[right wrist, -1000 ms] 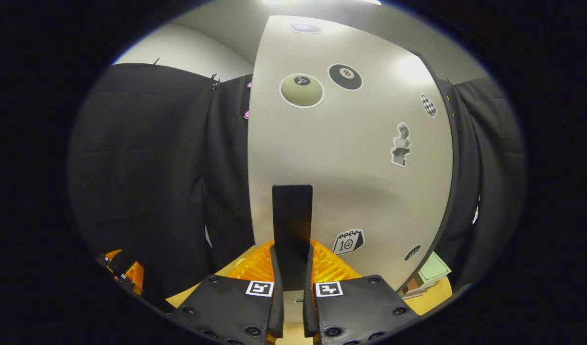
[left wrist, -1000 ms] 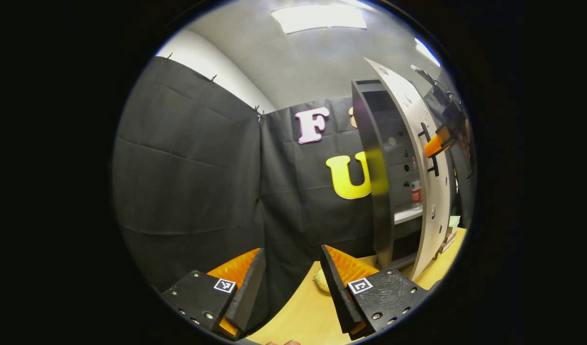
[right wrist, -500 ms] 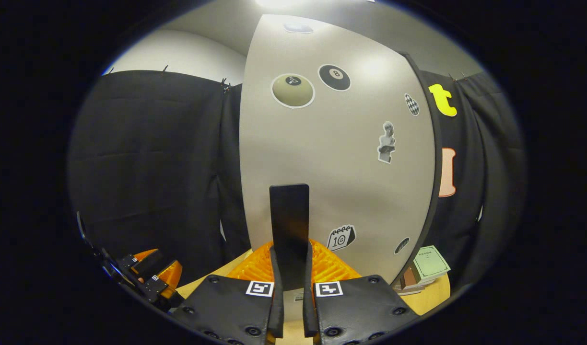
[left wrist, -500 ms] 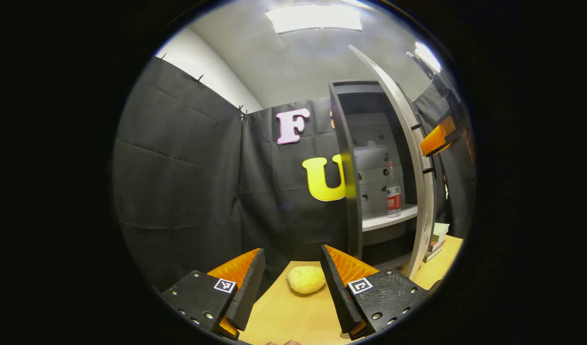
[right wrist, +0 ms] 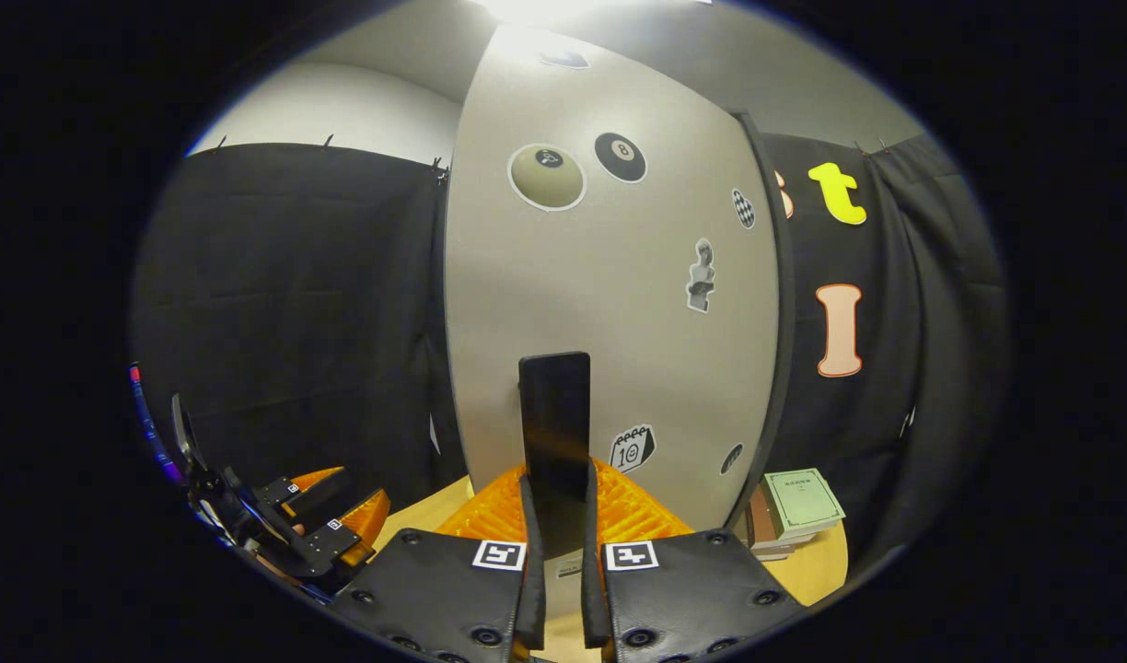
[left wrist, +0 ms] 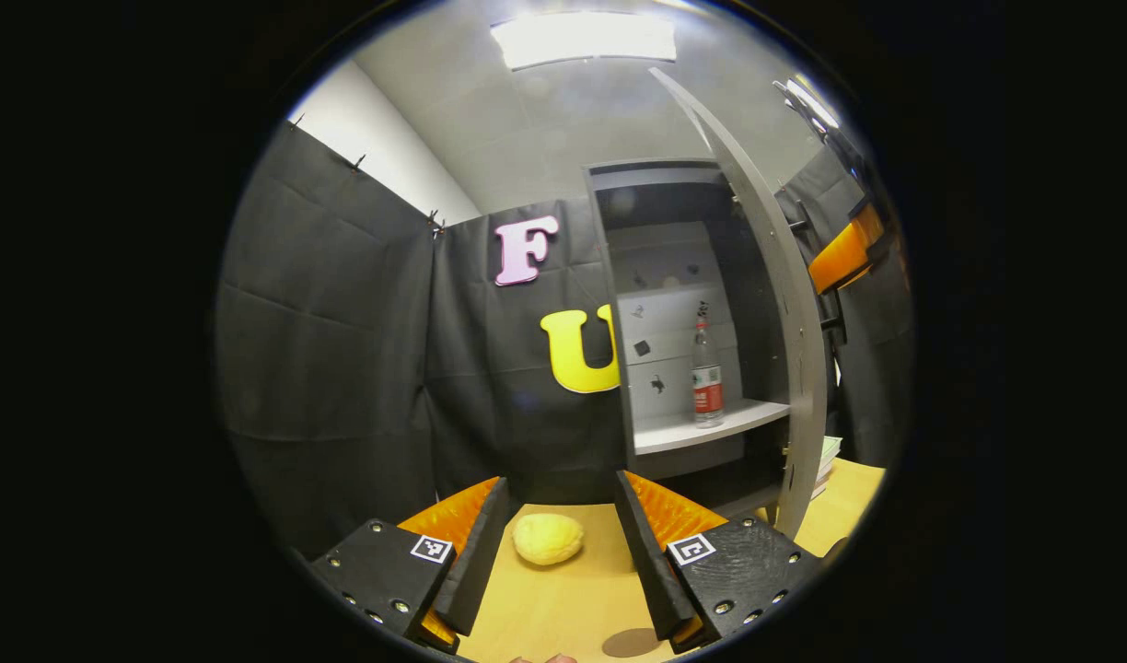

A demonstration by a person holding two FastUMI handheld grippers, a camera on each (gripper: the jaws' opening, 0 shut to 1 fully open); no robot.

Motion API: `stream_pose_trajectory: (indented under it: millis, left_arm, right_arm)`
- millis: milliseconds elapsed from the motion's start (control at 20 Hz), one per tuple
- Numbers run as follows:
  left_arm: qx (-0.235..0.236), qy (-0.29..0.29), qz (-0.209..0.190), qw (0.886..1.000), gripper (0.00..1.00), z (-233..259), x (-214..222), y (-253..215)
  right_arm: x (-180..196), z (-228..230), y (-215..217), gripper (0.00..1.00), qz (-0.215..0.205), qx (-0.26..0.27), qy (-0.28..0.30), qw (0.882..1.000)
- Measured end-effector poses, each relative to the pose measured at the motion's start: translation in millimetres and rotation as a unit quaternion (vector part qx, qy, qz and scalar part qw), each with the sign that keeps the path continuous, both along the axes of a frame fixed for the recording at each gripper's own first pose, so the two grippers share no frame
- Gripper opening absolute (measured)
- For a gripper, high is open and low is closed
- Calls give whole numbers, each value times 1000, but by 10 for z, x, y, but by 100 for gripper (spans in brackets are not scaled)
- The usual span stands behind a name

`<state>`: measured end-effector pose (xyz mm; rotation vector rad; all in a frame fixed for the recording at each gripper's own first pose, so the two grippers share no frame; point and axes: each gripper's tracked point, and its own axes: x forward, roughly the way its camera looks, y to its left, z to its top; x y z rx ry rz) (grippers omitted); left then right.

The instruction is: Open the cabinet door with the right hand, grasp the bottle in the cabinet with the left hand and place it on the coaster, then close the cabinet door with the right hand.

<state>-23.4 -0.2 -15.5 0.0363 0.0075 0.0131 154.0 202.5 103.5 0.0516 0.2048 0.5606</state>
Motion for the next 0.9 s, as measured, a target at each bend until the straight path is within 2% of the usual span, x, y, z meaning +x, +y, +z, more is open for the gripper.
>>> stream_pose_trajectory:
  millis: [550, 900]
  left_arm:
    - [-7, -11, -33, 999, 67, 156, -141, -867]
    - [-3, -15, -49, 999, 67, 250, -265, -1342]
  right_arm:
    - [-52, 6, -295, 17, -18, -2, -4, 1000]
    - [58, 2, -669, 16, -75, -20, -29, 997]
